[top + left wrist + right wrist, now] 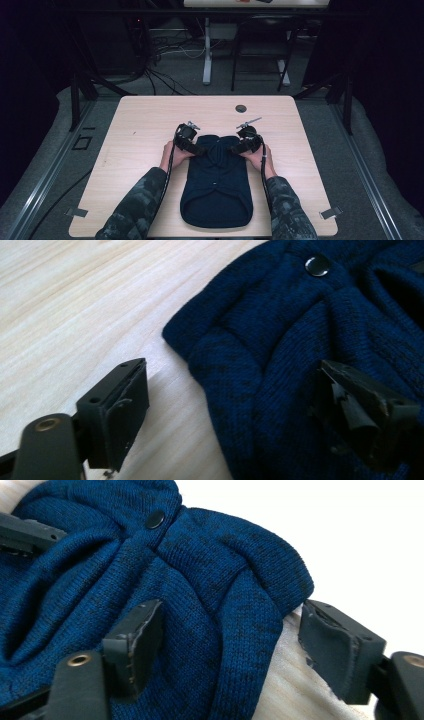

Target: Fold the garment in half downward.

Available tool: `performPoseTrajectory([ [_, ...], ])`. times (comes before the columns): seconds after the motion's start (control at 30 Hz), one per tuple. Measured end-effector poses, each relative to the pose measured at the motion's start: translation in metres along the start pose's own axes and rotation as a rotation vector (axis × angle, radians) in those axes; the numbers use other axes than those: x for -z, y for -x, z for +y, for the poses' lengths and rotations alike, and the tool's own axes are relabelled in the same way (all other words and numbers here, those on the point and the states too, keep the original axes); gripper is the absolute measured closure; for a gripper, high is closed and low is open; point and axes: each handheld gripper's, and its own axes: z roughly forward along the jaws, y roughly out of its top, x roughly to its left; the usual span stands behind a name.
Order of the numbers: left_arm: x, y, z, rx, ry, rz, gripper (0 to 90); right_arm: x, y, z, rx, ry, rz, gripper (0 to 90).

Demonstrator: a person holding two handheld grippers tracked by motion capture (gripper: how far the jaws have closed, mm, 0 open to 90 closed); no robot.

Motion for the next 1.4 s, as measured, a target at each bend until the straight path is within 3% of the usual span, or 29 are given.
performPoseTrajectory([
  [0.2,0.000,0.006,0.001,-0.031,-0.006,0.007,24.1,-0.001,-0.011,-0.001,0.084,-0.007,-0.045,40.0],
  [0.37,0.001,0.010,-0.002,-0.041,0.021,0.011,31.3,0.000,-0.013,-0.001,0.108,-0.012,-0.038,48.9],
  [0.43,0.001,0.011,-0.003,-0.044,0.030,0.014,32.5,-0.002,-0.015,-0.003,0.094,0.015,-0.036,50.5],
  [0.53,0.002,0.012,-0.003,-0.051,0.032,0.010,37.7,0.000,-0.016,-0.002,0.118,-0.013,-0.033,57.5],
  [0.97,0.004,0.018,-0.001,-0.077,0.019,-0.019,60.8,0.000,-0.020,-0.002,0.112,-0.013,-0.024,66.9],
  [1.4,0.007,0.021,0.002,-0.092,-0.006,-0.011,68.6,0.006,-0.021,-0.007,0.126,0.035,-0.049,69.2],
])
